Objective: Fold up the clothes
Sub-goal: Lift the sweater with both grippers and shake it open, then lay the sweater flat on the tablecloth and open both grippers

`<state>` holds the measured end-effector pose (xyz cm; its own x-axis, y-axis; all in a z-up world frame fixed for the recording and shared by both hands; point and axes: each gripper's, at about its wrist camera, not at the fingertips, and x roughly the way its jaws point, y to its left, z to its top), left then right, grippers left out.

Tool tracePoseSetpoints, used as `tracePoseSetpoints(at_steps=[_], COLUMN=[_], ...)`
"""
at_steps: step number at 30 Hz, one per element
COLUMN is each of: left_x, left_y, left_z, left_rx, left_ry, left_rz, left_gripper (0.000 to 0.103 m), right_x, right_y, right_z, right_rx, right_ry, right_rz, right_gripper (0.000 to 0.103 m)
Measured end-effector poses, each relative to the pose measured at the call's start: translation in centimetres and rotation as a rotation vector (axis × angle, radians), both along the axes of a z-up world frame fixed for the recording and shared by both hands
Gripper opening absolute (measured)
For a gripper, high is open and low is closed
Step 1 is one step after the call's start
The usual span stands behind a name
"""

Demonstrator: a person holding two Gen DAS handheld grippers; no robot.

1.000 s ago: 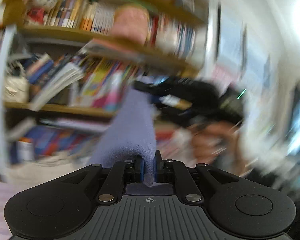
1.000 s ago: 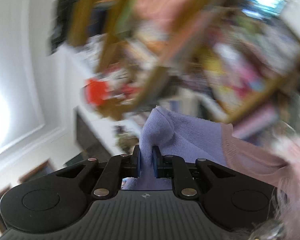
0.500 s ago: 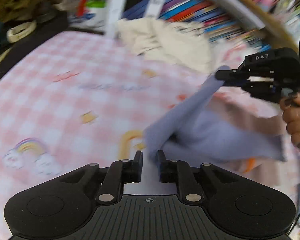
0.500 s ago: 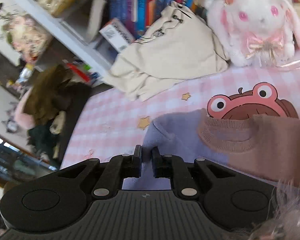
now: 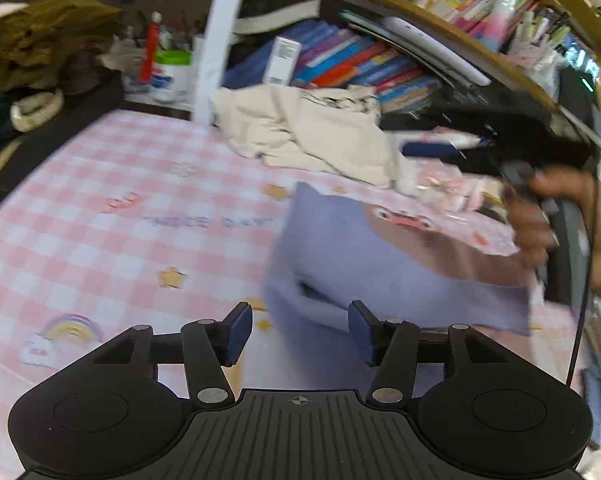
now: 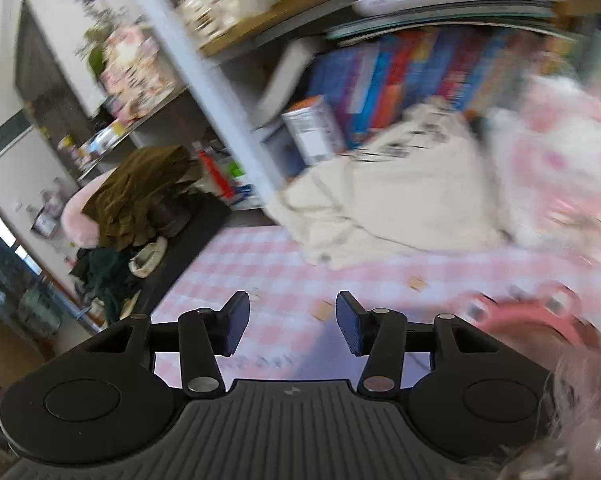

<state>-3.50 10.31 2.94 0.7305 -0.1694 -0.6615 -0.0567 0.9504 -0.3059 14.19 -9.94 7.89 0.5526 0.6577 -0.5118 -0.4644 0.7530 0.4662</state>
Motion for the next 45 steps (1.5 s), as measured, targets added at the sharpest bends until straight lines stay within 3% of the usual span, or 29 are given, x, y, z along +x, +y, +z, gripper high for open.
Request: tracePoseSetpoints(at_steps=[5, 11, 13, 16, 20, 23, 28, 29, 30, 32, 34, 36, 39, 41, 45], left_x=[1.9, 4.0, 4.4, 4.5, 4.1, 4.2, 4.9, 4.9, 5.0, 5.2, 5.9, 6.9, 7.7, 7.9, 7.9], left_y=[-3.6, -10.4, -13.4, -17.6, -22.8, -25.2, -26.2, -26.1, -25.8, -24.6, -22.4, -18.4, -10.4, -5.2, 5.0], left_z=[-0.5, -0.7, -1.2, -2.0, -3.5, -4.6, -5.6, -5.5, -5.1, -3.8, -2.0, -0.1, 2.1, 2.8, 2.3], left_rx=[0.043, 0.126, 0.191, 0.305, 0.493, 0.621, 0.702, 0.701, 0.684, 0.611, 0.463, 0.294, 0.112, 0.076, 0.114], left_ry=[0.005, -0.034, -0.056, -0.104, -0.179, -0.225, -0.264, -0.274, -0.282, -0.289, -0.277, -0.258, -0.255, -0.265, -0.236], left_rz=[-0.130, -0.367, -0.462, -0.588, -0.742, -0.772, -0.737, -0.735, -0.732, -0.708, -0.635, -0.508, -0.296, -0.152, 0.136], left_gripper=[0.054, 0.054, 0.054, 0.053, 0.053, 0.053, 0.050, 0.034, 0.019, 0.012, 0.004, 0.004, 0.004, 0.004, 0.004], right_x=[-5.4, -12.6, -14.4, -16.2, -17.1, -17.7, -18.3, -18.3, -18.3, -18.3, -18.3, -18.3, -18.3, -18.3, -18.3], right_y=[-8.0, -15.1, -16.0, -16.4, -16.3, -16.2, -15.9, -15.8, -15.7, -15.5, -15.2, -15.0, -14.7, -14.5, -14.0], right_z=[-2.4, -6.2, -7.4, -9.0, -9.6, -9.7, -10.0, -9.9, -9.9, -9.9, -9.9, -9.9, -9.8, -9.8, -9.7], right_rx=[-0.112, -0.233, -0.294, -0.395, -0.400, -0.402, -0.414, -0.418, -0.422, -0.430, -0.439, -0.447, -0.459, -0.467, -0.483], right_ry=[0.065, 0.171, 0.190, 0.212, 0.227, 0.227, 0.223, 0.223, 0.223, 0.223, 0.222, 0.222, 0.222, 0.222, 0.221], right_rz=[-0.166, -0.290, -0.316, -0.333, -0.276, -0.238, -0.198, -0.202, -0.206, -0.214, -0.222, -0.230, -0.242, -0.250, -0.266], right_gripper=[0.048, 0.056, 0.055, 0.045, 0.030, 0.023, 0.021, 0.021, 0.021, 0.021, 0.021, 0.021, 0.021, 0.020, 0.019])
